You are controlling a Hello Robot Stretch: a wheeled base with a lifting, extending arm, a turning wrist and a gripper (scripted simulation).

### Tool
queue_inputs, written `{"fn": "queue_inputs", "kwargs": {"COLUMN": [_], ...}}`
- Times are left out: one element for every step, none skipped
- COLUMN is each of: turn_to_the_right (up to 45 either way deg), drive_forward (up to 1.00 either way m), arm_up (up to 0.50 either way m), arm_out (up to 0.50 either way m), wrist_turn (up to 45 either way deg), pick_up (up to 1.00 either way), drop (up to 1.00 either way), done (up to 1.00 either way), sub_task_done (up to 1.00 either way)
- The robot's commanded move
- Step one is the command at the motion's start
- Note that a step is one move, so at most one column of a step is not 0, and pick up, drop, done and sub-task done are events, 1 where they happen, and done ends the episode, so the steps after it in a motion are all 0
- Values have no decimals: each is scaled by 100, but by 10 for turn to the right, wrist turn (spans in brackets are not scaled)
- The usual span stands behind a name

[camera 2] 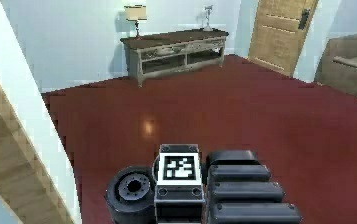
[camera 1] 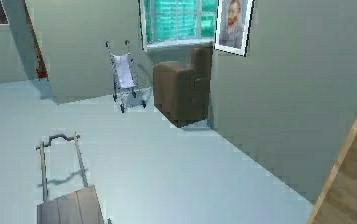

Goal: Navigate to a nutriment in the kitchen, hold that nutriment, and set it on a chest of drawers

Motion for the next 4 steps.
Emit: {"fn": "queue_inputs", "kwargs": {"turn_to_the_right": [0,-180,0,-180], "drive_forward": [65,0,70,0], "arm_up": [0,0,0,0], "arm_out": [0,0,0,0], "wrist_turn": [0,0,0,0], "pick_up": [0,0,0,0], "drop": [0,0,0,0], "done": [0,0,0,0], "sub_task_done": [0,0,0,0]}}
